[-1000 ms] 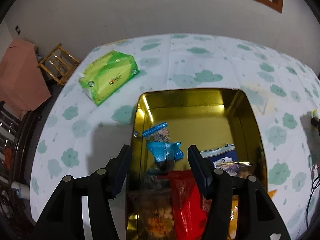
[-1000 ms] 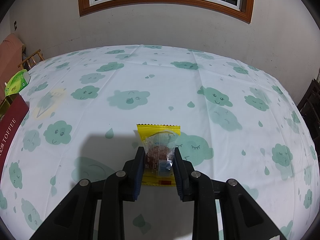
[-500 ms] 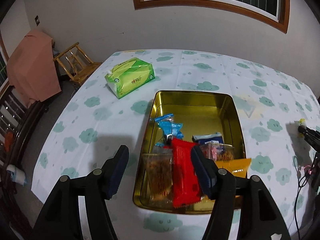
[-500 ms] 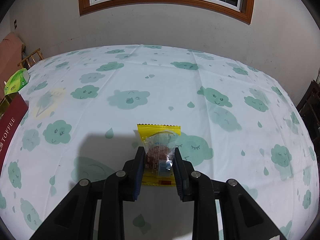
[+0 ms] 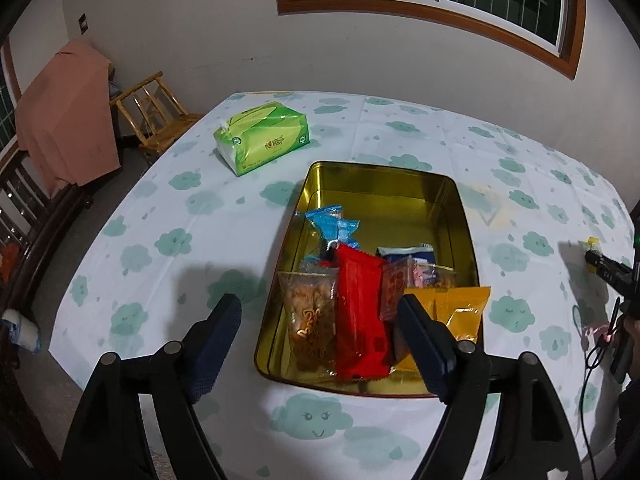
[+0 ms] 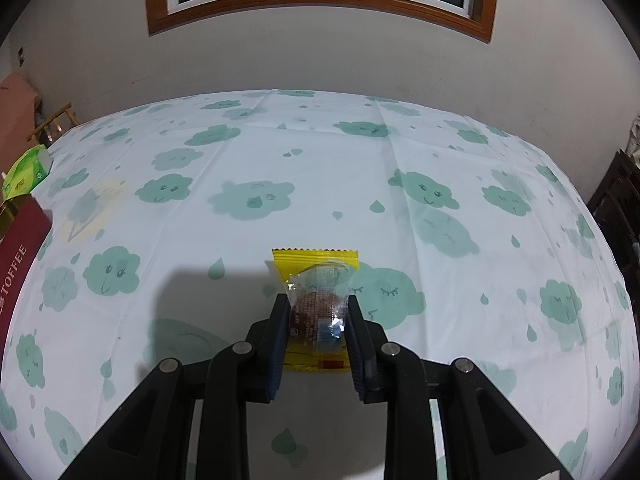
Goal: Organize snacks
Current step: 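Move the right gripper holding the yellow candy toward the gold tin, then lower the yellow-wrapped candy into the gold tin and open the right gripper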
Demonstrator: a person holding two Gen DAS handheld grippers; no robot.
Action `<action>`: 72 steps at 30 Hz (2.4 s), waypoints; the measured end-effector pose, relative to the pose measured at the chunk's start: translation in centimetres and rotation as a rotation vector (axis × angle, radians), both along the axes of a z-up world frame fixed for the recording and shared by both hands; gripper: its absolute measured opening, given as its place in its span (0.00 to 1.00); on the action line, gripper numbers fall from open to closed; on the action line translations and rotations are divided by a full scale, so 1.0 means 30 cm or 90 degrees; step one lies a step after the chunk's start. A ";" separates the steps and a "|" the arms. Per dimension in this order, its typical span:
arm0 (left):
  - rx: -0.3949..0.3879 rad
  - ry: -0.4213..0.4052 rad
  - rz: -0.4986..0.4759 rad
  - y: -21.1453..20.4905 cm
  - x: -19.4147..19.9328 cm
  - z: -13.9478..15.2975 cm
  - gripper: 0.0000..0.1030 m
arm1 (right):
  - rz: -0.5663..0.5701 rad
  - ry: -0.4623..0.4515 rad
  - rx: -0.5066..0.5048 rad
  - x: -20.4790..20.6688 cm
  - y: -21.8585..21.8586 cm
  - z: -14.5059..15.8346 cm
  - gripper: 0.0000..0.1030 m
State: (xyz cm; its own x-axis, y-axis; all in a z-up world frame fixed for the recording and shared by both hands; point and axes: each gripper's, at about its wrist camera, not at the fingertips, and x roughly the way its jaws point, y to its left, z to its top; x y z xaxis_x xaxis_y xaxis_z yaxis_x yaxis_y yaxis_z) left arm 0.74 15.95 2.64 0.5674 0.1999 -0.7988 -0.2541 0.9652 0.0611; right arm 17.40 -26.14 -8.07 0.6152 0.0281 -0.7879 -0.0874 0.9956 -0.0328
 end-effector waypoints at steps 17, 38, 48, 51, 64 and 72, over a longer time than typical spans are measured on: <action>0.037 -0.009 0.019 0.025 -0.055 -0.021 0.78 | -0.033 0.010 0.004 -0.077 0.027 0.055 0.25; 0.023 -0.021 0.053 0.114 -0.089 -0.043 0.81 | 0.076 0.002 0.066 -0.289 0.294 0.242 0.25; 0.014 -0.023 0.083 0.203 -0.137 -0.049 0.82 | 0.172 0.006 0.098 -0.359 0.553 0.289 0.25; 0.015 -0.022 0.092 0.234 -0.152 -0.052 0.82 | 0.201 0.006 0.106 -0.382 0.633 0.300 0.25; 0.007 -0.019 0.131 0.364 -0.216 -0.055 0.82 | 0.313 0.017 0.125 -0.468 0.958 0.334 0.25; 0.001 -0.015 0.138 0.396 -0.227 -0.065 0.82 | 0.345 0.039 0.115 -0.491 1.076 0.294 0.25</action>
State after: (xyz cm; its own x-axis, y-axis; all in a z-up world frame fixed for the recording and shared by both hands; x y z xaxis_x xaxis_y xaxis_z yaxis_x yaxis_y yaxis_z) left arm -6.08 27.83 0.70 0.5297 0.3204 -0.7853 -0.4572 0.8877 0.0538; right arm 2.67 6.15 0.74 0.4286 0.4639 -0.7753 -0.5830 0.7976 0.1550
